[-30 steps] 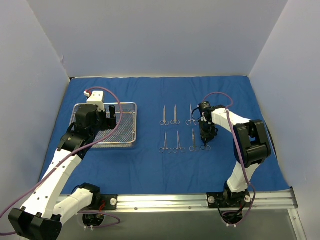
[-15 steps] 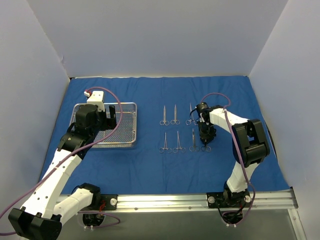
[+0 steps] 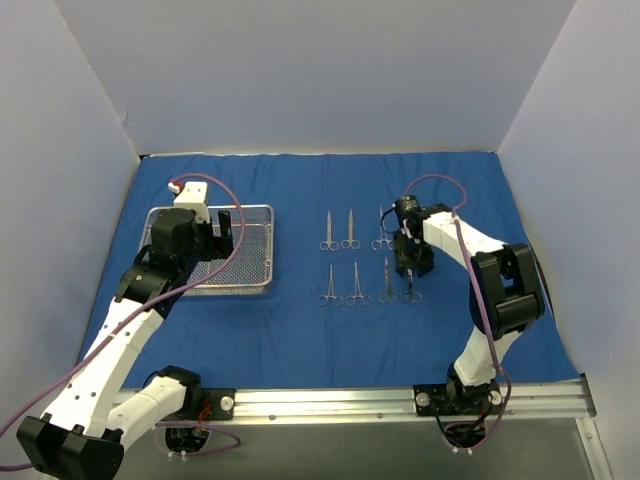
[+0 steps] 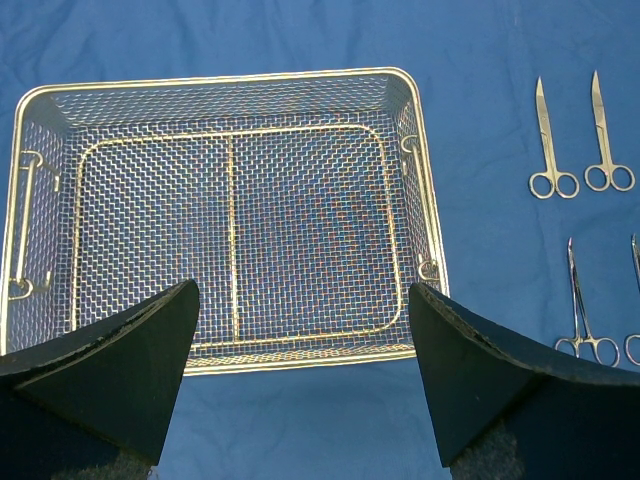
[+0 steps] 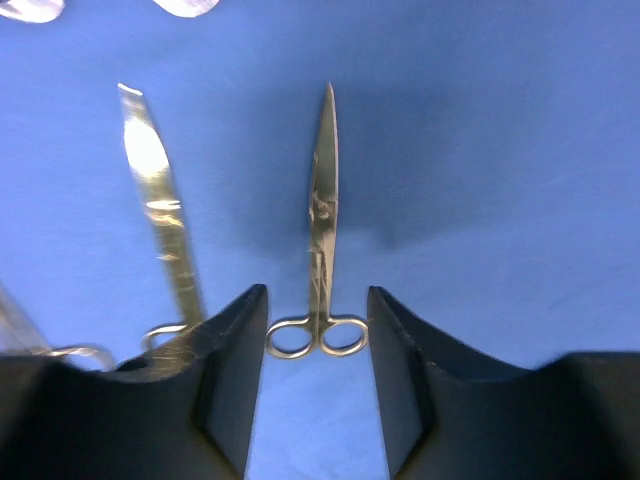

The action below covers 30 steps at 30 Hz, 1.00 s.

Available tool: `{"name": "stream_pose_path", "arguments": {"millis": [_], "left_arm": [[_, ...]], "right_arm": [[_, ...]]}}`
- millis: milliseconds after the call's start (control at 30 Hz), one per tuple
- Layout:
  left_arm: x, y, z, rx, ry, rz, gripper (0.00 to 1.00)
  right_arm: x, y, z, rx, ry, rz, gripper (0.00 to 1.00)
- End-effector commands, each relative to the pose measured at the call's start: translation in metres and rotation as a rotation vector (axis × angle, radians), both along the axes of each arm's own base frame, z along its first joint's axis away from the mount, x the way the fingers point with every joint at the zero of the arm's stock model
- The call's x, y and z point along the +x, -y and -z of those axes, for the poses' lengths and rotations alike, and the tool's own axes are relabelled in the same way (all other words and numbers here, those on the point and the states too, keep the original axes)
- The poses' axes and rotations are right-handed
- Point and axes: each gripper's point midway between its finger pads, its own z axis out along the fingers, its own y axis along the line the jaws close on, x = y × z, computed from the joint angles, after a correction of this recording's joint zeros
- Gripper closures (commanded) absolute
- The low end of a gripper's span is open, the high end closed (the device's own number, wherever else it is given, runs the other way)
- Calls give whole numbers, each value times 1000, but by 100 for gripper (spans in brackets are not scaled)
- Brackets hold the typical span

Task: Open and lay out the surgical kit
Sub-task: Place the medical item in the surgical kit, then reset both arms

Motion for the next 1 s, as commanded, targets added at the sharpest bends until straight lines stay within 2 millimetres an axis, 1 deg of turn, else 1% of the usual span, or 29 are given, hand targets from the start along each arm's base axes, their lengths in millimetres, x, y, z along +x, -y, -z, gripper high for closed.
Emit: {"name": "stream_pose_path", "arguments": {"millis": [0,33,67,100,133,167,200,233,267,300,333,367,433,467,500,533,567,633,667,700,733,767,800,833,867,933,967], "left_arm": [[1,0,-6,-4,19,8,5],[1,0,-6,-6,18,8,5],[1,-1,-7,-12,19,3,6],[1,-1,-7,-13,21,0,6],[1,-2,-9,-14,24,-7,6],[1,-2,-11,-21,30,-11,6],[0,-4,-12,-23,32,-18,6],[0,-4,-19,-33,43,-24,6],[-5,-5,-25,-50,50,-31,6],[-7,-6,-31,-58,60,-36,6],[-9,-8,-45,-71,86,-42,6],[-16,-10,-53,-82,99,-50,6],[-23,-19,-70,-86,131,-82,6],[-33,-24,-86,-95,157,-96,6],[-38,-29,-95,-94,177,-110,6],[-48,-37,-105,-89,197,-136,6],[-55,-43,-123,-94,238,-148,6],[-68,-53,-142,-94,286,-175,6],[-79,-63,-151,-83,315,-207,6],[-88,-70,-168,-90,358,-224,6],[-99,-77,-177,-95,390,-241,6],[-106,-86,-184,-83,417,-275,6],[-114,-92,-195,-89,450,-292,6],[-125,-99,-203,-94,484,-308,6],[-131,-106,-207,-87,504,-339,6],[-147,-116,-217,-98,557,-363,6],[-151,-119,-219,-91,568,-374,6]], "right_arm": [[23,-10,-58,47,164,16,59],[32,-13,-72,63,212,19,57],[37,-14,-89,78,267,21,54],[44,-13,-101,80,319,35,52],[52,-12,-119,85,379,43,49],[56,-10,-141,89,450,51,44],[61,-8,-157,91,510,63,41],[64,0,-174,64,571,84,38],[65,6,-202,66,654,99,34],[65,11,-217,53,699,110,32],[64,22,-233,15,747,127,29],[59,29,-260,9,823,145,25],[51,43,-289,-27,904,168,22],[40,56,-311,-52,971,204,19],[34,62,-327,-63,1015,222,18],[27,68,-339,-74,1052,240,16],[11,80,-358,-96,1114,269,13],[-6,92,-379,-109,1185,299,11],[-24,100,-394,-113,1240,315,7],[-34,107,-402,-127,1272,341,6],[-44,112,-409,-132,1299,352,5],[-62,120,-421,-130,1349,365,3],[-71,125,-427,-135,1378,383,2],[-79,129,-432,-138,1400,391,2],[-93,134,-438,-135,1436,404,1],[-107,141,-444,-147,1473,414,0],[-118,145,-448,-142,1502,425,0]]}}
